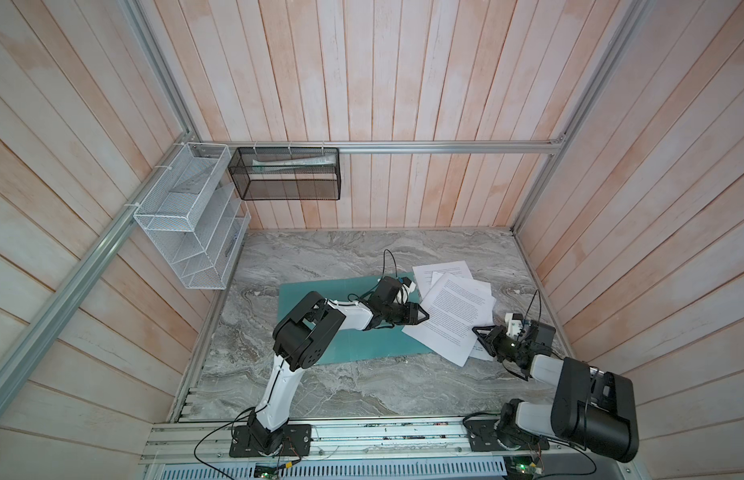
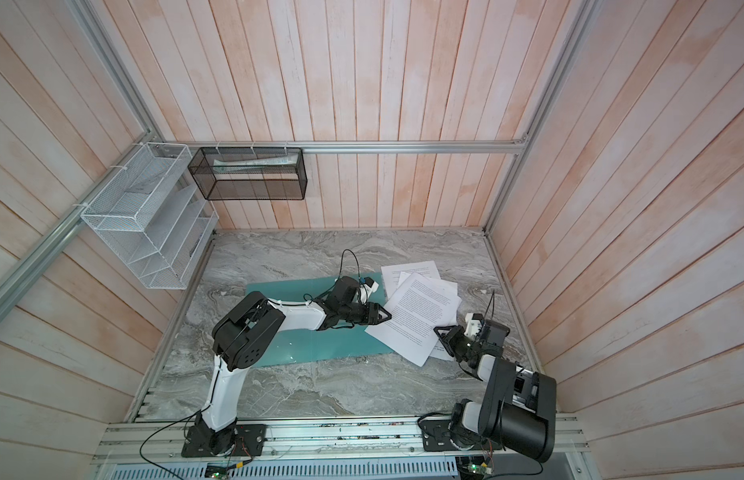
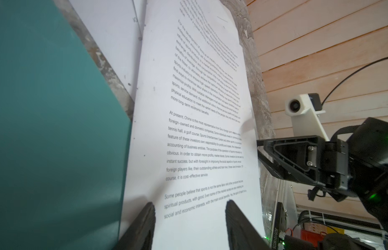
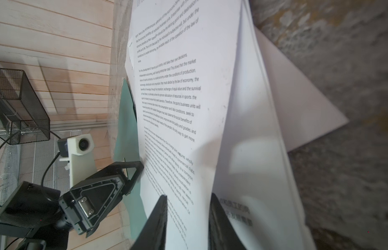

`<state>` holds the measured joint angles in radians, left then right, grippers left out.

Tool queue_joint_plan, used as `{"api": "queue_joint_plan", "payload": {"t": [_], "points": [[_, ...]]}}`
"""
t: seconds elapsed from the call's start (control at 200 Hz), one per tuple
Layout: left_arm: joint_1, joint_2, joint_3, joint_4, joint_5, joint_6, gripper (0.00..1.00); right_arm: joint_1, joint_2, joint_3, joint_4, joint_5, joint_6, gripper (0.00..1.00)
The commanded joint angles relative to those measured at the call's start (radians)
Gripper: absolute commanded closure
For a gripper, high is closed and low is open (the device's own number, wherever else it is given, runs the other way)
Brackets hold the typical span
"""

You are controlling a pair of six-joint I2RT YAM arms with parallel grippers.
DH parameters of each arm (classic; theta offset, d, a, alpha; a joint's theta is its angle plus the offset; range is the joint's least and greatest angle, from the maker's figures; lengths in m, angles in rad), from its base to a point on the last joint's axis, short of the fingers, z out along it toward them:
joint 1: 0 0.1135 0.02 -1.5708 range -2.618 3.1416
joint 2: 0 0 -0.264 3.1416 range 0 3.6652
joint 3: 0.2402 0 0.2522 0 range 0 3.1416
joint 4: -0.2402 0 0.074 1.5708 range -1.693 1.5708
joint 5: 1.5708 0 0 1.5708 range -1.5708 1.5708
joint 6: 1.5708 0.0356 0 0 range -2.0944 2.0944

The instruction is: Put the files into the folder

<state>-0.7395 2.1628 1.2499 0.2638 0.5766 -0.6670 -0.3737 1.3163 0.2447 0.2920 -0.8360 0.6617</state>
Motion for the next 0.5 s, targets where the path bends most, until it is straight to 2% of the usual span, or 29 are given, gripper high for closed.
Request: {"api": "queue_joint_plan", "payload": {"t": [0.0,0.185,0.375,0.495], "points": [[-0.001,0.032,-0.008,0.013,0.015,-0.008,0.46,0.013,0.020,0.014,0.040,-0.028,0.009,0.70],[-0.001,0.033,-0.035,0.030,0.014,-0.013,0.48,0.046,0.054,0.022,0.087,-0.016,0.033,0.72],[-0.001,0.025,-0.057,0.037,0.009,-0.014,0.49,0.068,0.109,0.038,0.148,-0.014,0.065,0.80],[-0.002,0.020,-0.070,0.047,0.012,-0.017,0.49,0.086,0.145,0.042,0.200,-0.015,0.087,0.81]]}}
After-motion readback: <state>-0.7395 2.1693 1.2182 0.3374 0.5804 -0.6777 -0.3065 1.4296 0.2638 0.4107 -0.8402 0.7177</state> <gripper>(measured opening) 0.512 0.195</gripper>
